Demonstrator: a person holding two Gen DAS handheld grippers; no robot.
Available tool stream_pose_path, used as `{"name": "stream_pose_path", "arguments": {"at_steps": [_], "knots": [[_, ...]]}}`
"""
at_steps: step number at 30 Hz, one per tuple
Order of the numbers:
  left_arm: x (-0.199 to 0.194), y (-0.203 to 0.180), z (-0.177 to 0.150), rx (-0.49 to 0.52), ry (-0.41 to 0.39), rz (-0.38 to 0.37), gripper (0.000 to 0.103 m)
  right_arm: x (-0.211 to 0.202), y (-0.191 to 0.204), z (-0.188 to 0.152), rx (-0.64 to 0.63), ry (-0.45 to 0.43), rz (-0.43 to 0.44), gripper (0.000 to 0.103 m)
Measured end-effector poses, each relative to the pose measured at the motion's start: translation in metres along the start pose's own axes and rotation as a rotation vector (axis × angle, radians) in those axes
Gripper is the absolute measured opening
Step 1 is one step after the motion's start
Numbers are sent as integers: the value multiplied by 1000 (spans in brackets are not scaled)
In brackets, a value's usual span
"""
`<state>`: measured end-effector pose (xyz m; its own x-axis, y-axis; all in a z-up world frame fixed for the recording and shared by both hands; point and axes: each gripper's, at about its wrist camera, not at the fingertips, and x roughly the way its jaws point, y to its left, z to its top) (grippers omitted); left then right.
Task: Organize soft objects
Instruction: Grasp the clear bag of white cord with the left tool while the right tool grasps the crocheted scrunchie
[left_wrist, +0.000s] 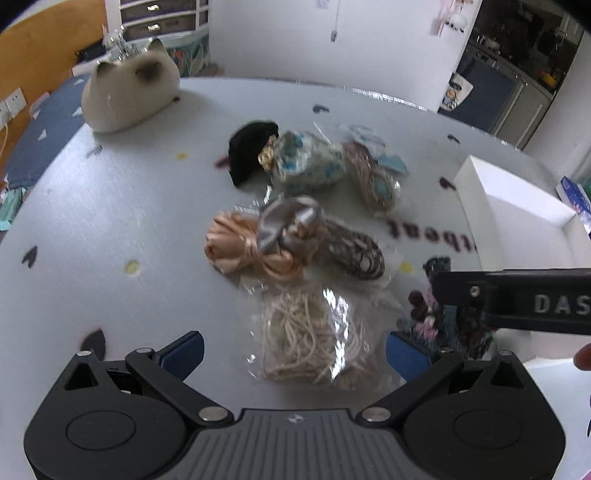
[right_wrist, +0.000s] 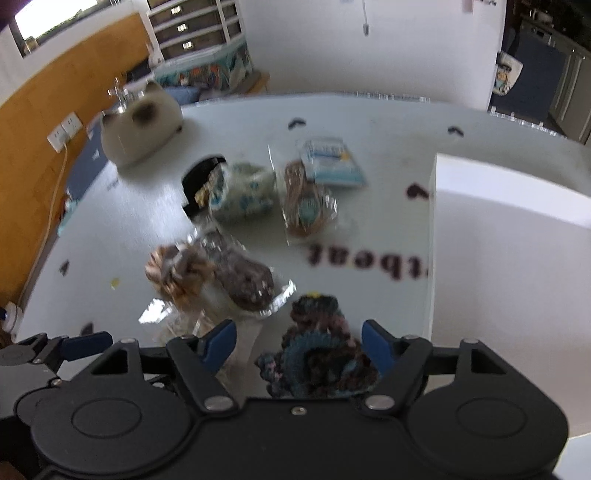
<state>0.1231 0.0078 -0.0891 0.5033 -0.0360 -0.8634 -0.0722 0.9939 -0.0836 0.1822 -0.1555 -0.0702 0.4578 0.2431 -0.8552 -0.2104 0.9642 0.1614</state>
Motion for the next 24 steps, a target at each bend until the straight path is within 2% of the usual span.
{"name": "stream_pose_path", "arguments": {"at_steps": [3,13,17,22,24], "knots": [[6,-2,-3,1,23,-8,103,10,-1,-2,-3,35,-10,69],[15,-7,-1,13,48,-11,103,28,-2,-5,-53,96,-35,65],[18,-11,0,22,54,-14,102,30,-7,-4,-56,104,-50,57],[22,-13,1,22,74,-12,86,29,-7,-6,-70,103,-54,48],[24,-12,1,9,86,-26,82,27,-7,-6,-72,97,-48,43]]}}
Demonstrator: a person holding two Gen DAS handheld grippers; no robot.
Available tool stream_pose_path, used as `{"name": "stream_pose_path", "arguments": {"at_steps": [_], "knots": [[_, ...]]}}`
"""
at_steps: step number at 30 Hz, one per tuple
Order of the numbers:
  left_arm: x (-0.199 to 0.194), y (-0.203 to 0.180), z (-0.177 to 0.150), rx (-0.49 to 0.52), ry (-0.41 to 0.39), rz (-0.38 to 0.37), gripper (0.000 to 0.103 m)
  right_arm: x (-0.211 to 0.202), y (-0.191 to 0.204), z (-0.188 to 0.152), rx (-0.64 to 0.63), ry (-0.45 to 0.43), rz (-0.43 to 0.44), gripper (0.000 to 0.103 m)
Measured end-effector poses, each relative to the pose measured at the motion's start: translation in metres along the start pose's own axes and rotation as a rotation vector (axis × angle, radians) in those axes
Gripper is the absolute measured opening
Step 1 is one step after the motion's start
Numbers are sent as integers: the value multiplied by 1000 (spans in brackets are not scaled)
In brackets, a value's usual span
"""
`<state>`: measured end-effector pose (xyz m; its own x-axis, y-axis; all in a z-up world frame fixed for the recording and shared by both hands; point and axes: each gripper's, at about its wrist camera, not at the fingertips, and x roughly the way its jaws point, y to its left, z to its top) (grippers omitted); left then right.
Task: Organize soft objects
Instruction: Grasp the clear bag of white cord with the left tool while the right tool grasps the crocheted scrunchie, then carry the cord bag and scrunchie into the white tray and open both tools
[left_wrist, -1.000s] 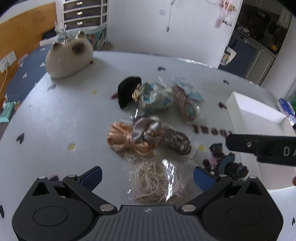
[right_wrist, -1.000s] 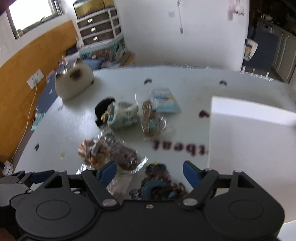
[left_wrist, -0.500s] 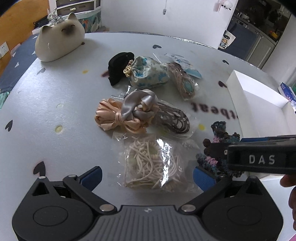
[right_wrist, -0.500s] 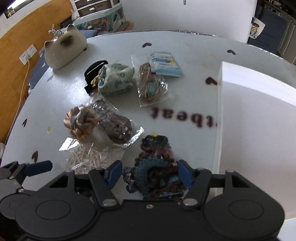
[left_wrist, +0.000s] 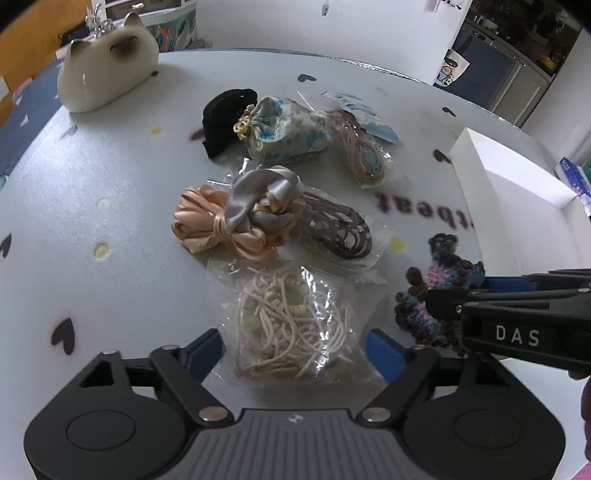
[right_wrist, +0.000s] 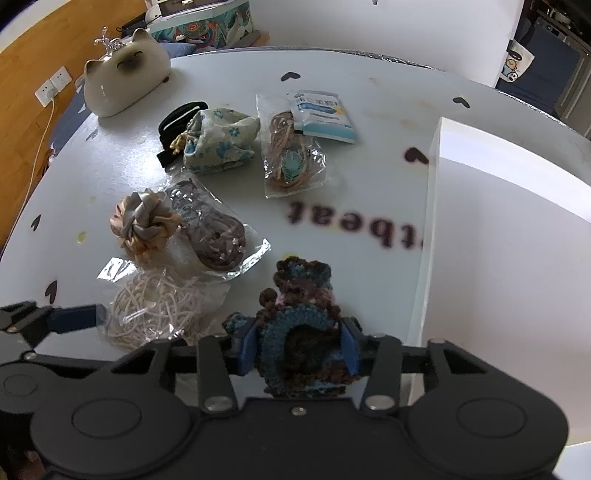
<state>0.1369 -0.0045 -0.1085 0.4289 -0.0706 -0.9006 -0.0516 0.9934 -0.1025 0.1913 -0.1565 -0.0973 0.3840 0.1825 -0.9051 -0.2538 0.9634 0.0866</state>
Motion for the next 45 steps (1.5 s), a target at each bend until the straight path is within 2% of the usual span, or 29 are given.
{"name": "stream_pose_path", "arguments": {"at_steps": [1,2,3,9,13,19,26,35,40,45], "knots": [[0,0,0,-3,1,-7,81,-1,0,0,-1,-5,6,41],[-1,0,0,2,-1,-5,80,-3,0,-1,-2,-11,10,31],[-2,0,0,3,-2,-6,78,-4,0,-1,1,-17,12,27],[-9,1,-2,-3,-14,-16,67,-12,0,-6,26,-42,43,20],[-15,3,-5,-7,-27,-22,59,-20,0,-10,36,-61,52,19],[-29,8,-11,-16,-56,-33,54,-31,0,-14,46,-94,50,19],[-47,15,-19,-23,-95,-27,52,-43,2,-22,66,-128,54,19],[-81,20,-17,-26,-185,-21,52,-74,2,-25,100,-213,74,19],[-97,12,-10,-13,-231,-23,52,-93,-10,-25,127,-268,80,19],[-102,-3,-6,-9,-249,-21,52,-104,-30,-28,150,-287,74,19]]}}
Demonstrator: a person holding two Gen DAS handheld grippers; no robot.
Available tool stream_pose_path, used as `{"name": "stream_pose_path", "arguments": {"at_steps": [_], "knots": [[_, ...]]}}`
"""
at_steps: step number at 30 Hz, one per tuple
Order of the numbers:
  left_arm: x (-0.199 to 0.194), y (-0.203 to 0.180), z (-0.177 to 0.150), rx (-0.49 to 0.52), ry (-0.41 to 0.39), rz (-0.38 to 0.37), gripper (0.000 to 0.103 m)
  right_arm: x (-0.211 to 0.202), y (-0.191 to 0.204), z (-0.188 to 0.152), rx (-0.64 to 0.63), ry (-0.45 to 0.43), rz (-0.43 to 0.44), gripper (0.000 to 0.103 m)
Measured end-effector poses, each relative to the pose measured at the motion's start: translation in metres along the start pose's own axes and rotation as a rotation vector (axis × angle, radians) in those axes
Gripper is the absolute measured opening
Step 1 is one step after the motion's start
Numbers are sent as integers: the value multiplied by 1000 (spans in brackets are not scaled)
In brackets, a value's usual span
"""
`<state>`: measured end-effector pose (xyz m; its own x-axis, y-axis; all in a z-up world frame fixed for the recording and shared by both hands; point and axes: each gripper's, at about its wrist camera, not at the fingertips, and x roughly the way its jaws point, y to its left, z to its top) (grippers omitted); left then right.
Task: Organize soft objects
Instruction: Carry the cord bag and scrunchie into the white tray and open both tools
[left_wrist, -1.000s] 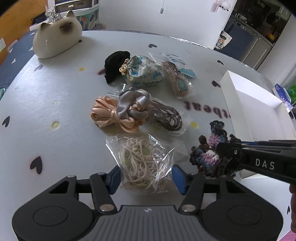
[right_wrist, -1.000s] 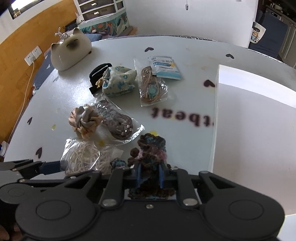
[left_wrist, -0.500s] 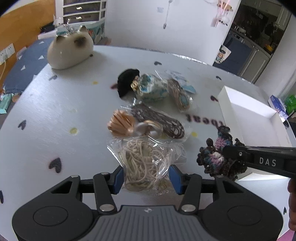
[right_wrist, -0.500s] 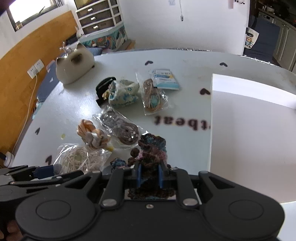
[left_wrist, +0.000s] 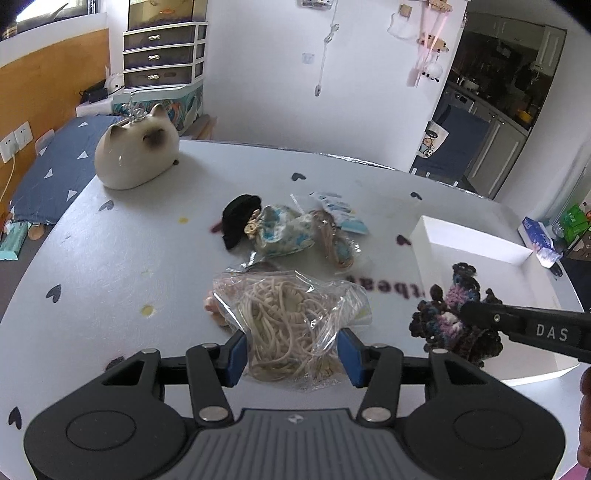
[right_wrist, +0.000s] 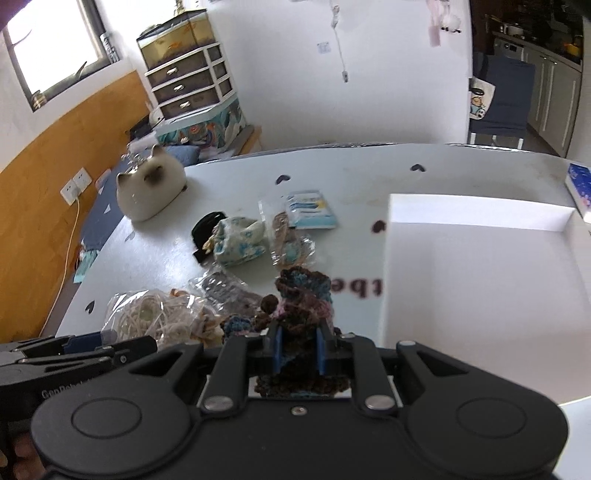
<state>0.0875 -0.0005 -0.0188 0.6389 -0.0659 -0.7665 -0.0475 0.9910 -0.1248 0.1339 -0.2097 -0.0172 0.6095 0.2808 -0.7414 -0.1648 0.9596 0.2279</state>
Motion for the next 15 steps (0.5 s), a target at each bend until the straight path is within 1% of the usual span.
{"name": "stream_pose_path", "arguments": {"at_steps": [6,15], "knots": [[4,-35,4,14,-1,-16,53,-18,-36,2,25,-17,-18,19],[17,-111,9,54,0,-69,53,-44,-109,7,68,-32,-66,19]]}}
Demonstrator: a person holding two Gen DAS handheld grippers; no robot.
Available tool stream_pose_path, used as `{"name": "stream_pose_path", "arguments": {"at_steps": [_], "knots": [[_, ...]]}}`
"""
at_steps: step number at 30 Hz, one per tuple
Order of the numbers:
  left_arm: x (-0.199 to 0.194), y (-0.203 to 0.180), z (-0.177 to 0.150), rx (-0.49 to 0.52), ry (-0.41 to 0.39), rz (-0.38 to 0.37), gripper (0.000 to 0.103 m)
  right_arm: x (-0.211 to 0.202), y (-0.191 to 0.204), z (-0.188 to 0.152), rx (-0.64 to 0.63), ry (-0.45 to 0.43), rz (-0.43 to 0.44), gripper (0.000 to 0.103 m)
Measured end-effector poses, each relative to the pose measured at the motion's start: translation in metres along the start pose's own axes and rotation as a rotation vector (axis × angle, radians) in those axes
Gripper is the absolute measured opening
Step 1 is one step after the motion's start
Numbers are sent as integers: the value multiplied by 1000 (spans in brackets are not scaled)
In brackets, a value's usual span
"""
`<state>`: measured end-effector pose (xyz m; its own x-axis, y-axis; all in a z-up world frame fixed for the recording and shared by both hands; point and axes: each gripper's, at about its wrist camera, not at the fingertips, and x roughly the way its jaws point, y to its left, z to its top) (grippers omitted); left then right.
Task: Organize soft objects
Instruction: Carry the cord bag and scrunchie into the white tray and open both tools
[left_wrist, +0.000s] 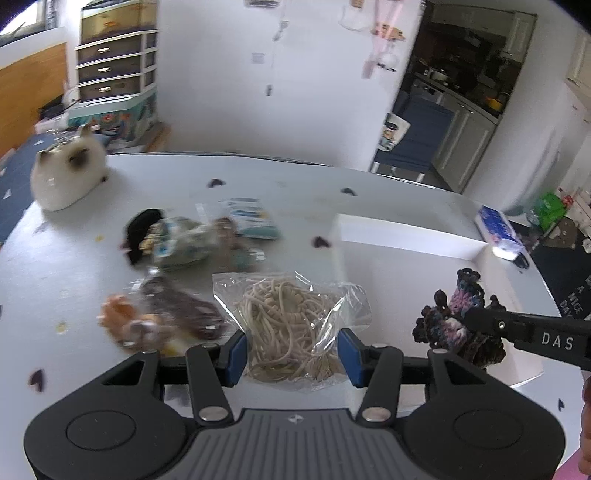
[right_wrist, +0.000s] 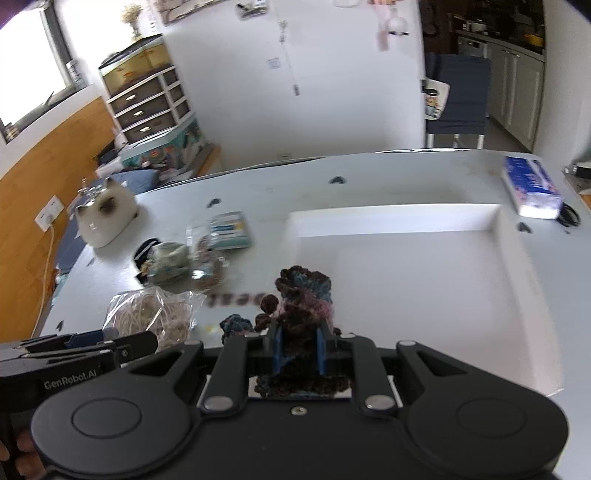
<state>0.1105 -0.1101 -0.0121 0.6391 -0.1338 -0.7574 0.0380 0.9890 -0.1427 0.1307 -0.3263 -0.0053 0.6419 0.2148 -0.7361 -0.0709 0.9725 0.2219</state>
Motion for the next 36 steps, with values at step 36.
{"name": "stream_pose_path", "arguments": {"at_steps": [36], "knots": [[81,-113,-18,26,192,-51,55,38,-97,-8,-21,173,-10,19]]}}
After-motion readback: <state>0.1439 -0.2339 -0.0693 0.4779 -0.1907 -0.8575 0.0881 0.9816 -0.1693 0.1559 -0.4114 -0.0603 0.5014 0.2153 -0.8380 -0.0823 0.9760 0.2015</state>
